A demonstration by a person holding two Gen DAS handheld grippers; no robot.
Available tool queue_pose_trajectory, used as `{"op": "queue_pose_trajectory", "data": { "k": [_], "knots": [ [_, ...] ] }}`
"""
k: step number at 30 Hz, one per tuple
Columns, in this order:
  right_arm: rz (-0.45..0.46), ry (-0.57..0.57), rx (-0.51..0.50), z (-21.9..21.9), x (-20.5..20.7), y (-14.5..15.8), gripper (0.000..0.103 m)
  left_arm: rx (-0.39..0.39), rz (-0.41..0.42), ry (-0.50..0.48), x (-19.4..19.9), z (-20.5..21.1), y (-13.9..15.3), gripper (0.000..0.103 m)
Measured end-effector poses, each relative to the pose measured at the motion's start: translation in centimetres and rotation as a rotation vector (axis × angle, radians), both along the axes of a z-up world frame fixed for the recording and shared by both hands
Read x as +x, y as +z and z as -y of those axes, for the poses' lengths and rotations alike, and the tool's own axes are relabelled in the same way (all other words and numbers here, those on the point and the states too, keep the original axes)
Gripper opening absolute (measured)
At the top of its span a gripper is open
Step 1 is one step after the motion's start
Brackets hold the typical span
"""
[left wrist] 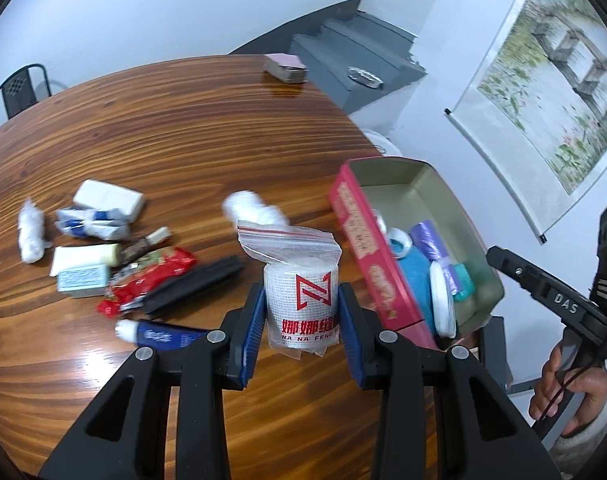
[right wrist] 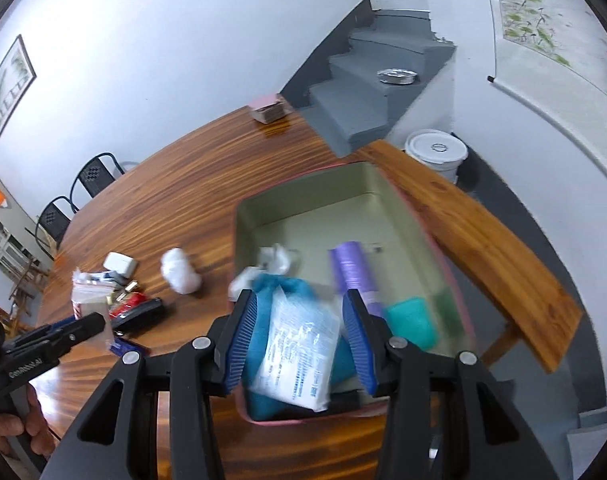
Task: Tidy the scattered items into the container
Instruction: 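Place the white packet in the tin with the right gripper while the left drops the bandage roll in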
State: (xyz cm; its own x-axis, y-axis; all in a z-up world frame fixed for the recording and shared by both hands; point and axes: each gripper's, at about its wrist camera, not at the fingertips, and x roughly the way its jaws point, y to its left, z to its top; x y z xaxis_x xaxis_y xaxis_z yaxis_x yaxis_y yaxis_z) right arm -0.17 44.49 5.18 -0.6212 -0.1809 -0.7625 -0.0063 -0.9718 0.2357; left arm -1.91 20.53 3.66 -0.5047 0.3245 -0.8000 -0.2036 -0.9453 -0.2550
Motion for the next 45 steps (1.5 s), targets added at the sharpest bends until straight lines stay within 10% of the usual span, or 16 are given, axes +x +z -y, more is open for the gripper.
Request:
{"op": "queue_pose_trajectory", "data": {
  "k": [17, 27, 34, 38, 45],
  "knots": [
    [0.119, 0.148, -0.034, 0.2, 0.0, -4.1, 0.049, -0.035, 0.01, -0.076, -0.3, -5.8, 0.5, 0.038],
    [0.112, 0.05, 0.099, -1.9, 0.1, -5.0, 0.05, -0.054, -0.016, -0.17, -2.0, -10.4, 1.1, 0.039],
    [0.047, -0.005, 0.072, -3.5, 1.0, -3.6, 0.071, -0.061, 0.016, -0.206, -4.5, -14.0, 0.5, 0.041],
    [0.051, -0.03, 0.059, -3.9, 0.9, -3.7, 0.072, -0.027, 0.044, -0.221, -4.9, -14.9, 0.2, 0.063],
    [0.056, -0.007, 0.048, -2.9, 0.8, -3.7, 0.072, 0.015, 0.062, -0.156, -4.6, -12.8, 0.0, 0.068]
  ]
}}
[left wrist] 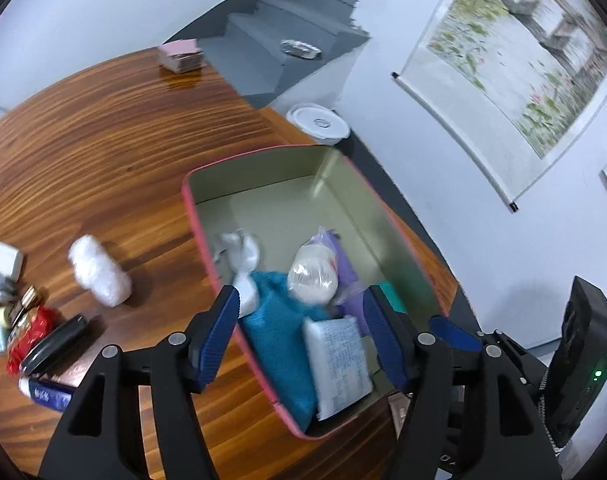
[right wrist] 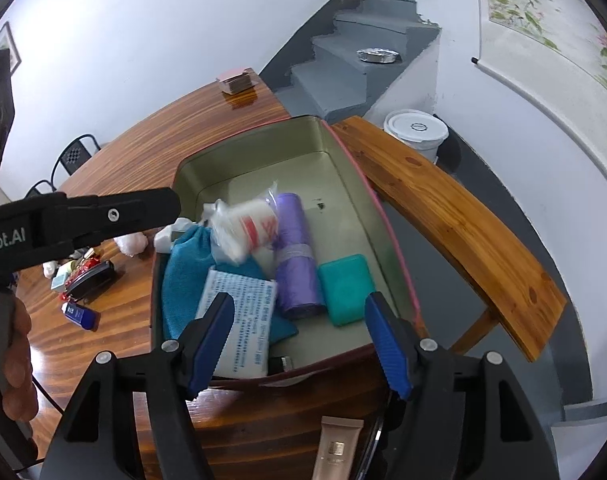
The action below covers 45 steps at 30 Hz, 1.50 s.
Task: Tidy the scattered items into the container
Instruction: 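Place the white packet in the tin with the right gripper while the left drops the bandage roll in, then withdraw both grippers from the tin back over the table, then grasp a clear bag of cotton with the left gripper while the right grasps another cotton bag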
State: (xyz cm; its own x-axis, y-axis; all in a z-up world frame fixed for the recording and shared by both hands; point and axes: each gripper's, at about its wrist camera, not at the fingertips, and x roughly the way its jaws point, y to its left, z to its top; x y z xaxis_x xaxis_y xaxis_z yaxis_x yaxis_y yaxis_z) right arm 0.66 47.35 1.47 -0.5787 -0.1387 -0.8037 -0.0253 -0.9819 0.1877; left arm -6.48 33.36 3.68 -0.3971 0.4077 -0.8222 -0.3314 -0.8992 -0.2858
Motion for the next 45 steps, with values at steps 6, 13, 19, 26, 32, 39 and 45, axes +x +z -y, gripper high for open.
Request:
{"op": "queue_pose_trajectory", "data": {
  "k": [6, 13, 19, 26, 32, 39, 45],
  "knots": [
    [-0.005, 0.037, -0.006, 1.8, -0.1, 0.3, 0.075, -0.049, -0.013, 0.052, 0.7, 2.7, -0.2, 0.068],
    [-0.026, 0.101, -0.019, 5.1, -0.3, 0.7, 0.076, -0.096, -0.006, 0.11, 1.4, 6.9, -1.0, 0.068],
    [-0.039, 0.173, -0.02, 8.7, -0.4, 1.1, 0.079, -0.082, 0.021, 0.241, 1.8, 13.3, -1.7, 0.068],
    [-0.025, 0.235, -0.022, 12.8, -0.3, 0.8, 0.079, -0.08, 0.048, 0.367, 2.3, 20.7, -2.6, 0.068],
    [-0.02, 0.286, -0.019, 16.5, 0.0, 0.7, 0.079, -0.119, 0.043, 0.4, 2.4, 25.7, -2.9, 0.068],
    [0.038, 0.272, -0.021, 19.3, -0.2, -0.8, 0.079, -0.133, 0.061, 0.449, 1.7, 32.0, -4.0, 0.068],
    [0.054, 0.237, -0.01, 20.3, -0.1, -1.3, 0.079, -0.124, 0.069, 0.496, 0.0, 36.4, -5.1, 0.068]
  ]
}}
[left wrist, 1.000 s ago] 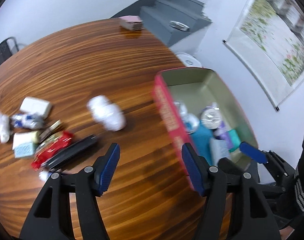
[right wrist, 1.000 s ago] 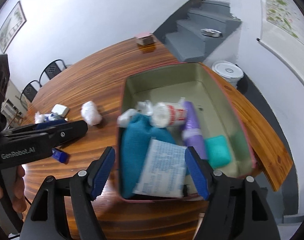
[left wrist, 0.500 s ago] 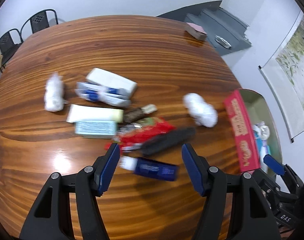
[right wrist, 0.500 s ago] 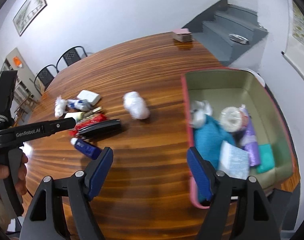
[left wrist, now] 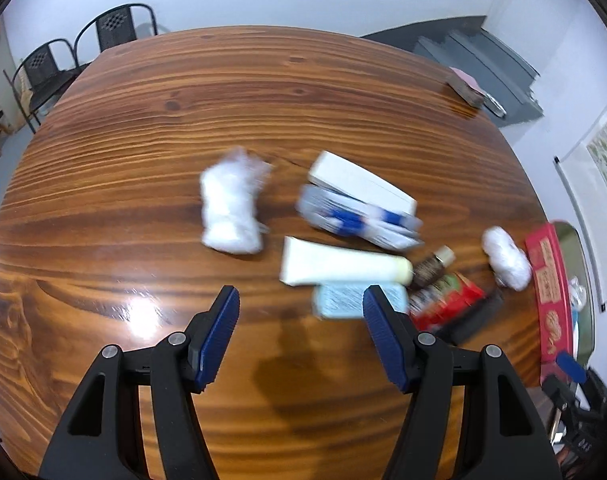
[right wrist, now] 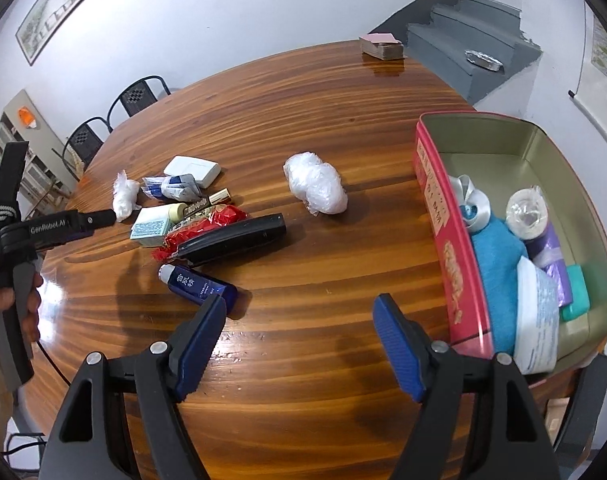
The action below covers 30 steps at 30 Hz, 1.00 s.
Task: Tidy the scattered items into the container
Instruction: 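Grasp a clear bag of cotton with the left gripper while the right grasps another cotton bag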
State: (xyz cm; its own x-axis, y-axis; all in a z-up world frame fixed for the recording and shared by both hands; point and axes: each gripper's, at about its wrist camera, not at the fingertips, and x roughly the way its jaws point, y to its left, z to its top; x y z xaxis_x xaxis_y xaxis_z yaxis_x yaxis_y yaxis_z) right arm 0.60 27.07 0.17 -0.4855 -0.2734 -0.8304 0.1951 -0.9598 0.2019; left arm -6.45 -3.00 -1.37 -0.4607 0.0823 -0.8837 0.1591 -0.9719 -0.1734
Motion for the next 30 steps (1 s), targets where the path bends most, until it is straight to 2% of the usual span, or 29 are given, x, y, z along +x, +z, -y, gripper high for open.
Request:
{"op": "queue_pose_trajectory", "data": {
  "k": [10, 22, 23, 25, 30],
  "knots": [
    [0.015, -0.054, 0.03, 1.2, -1.0, -0.5, 0.079, -0.006, 0.013, 0.025, -4.5, 4.2, -1.7, 0.068],
    [-0.053, -0.038, 0.075, 3.0, -5.8, 0.1, 0.079, -0.039, 0.072, 0.021, -7.4, 5.2, -5.1, 0.067],
    [-0.06, -0.036, 0.082, 3.1, -6.4, 0.1, 0.079, -0.046, 0.075, 0.018, -7.4, 5.2, -5.3, 0.055],
    [-0.068, -0.031, 0.093, 3.1, -7.4, 0.0, 0.079, -0.066, 0.065, 0.002, -7.2, 4.9, -5.3, 0.038],
    [-0.063, -0.031, 0.11, 3.3, -10.1, -1.0, 0.079, -0.043, 0.052, -0.014, -6.2, 4.8, -4.8, 0.037]
  ]
}}
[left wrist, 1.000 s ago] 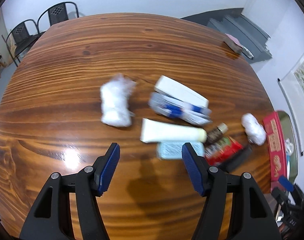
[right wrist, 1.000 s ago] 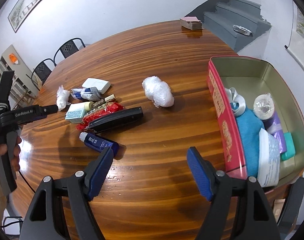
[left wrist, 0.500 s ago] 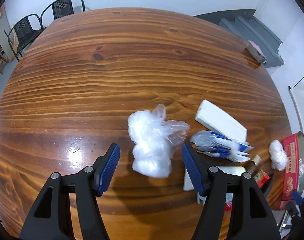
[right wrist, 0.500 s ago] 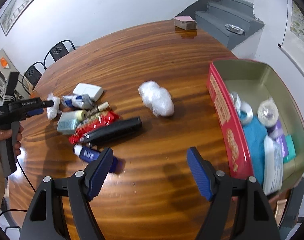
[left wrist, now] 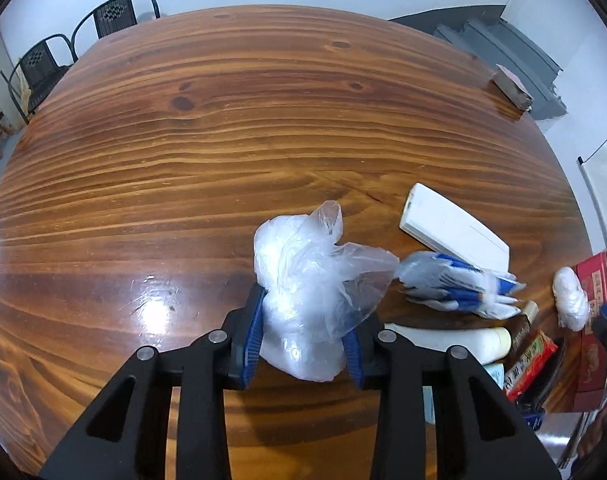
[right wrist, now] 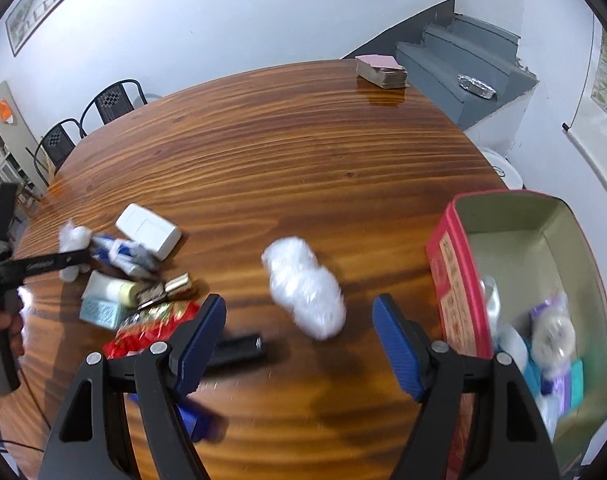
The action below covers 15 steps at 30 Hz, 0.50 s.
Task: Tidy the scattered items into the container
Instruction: 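Grasp a clear bag of cotton with the left gripper while the right grasps another cotton bag, then lower the right gripper's cotton bag into the tin while the left carries its cotton bag toward it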
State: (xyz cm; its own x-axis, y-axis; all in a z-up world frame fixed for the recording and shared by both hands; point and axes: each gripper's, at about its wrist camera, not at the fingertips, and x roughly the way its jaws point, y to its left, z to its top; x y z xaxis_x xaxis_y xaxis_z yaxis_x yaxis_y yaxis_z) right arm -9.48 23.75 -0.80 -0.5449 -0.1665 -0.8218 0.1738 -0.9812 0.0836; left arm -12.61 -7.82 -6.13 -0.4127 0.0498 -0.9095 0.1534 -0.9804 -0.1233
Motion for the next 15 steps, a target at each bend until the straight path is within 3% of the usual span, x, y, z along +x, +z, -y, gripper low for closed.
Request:
{"op": "queue_pose_trajectory", "data": {
  "k": [13, 14, 15],
  "knots": [
    [0.067, 0.02, 0.045, 1.1, -3.9, -4.0, 0.079, 0.043, -0.043, -0.014, 4.9, -3.2, 3.8, 0.037],
    [0.075, 0.024, 0.044, 1.1, -4.0, -4.3, 0.079, 0.045, -0.042, -0.021, 5.3, -3.8, 3.9, 0.037],
    [0.08, 0.029, 0.046, 1.1, -4.1, -4.5, 0.071, 0.045, -0.042, -0.027, 5.6, -4.4, 4.0, 0.037]
  ]
}}
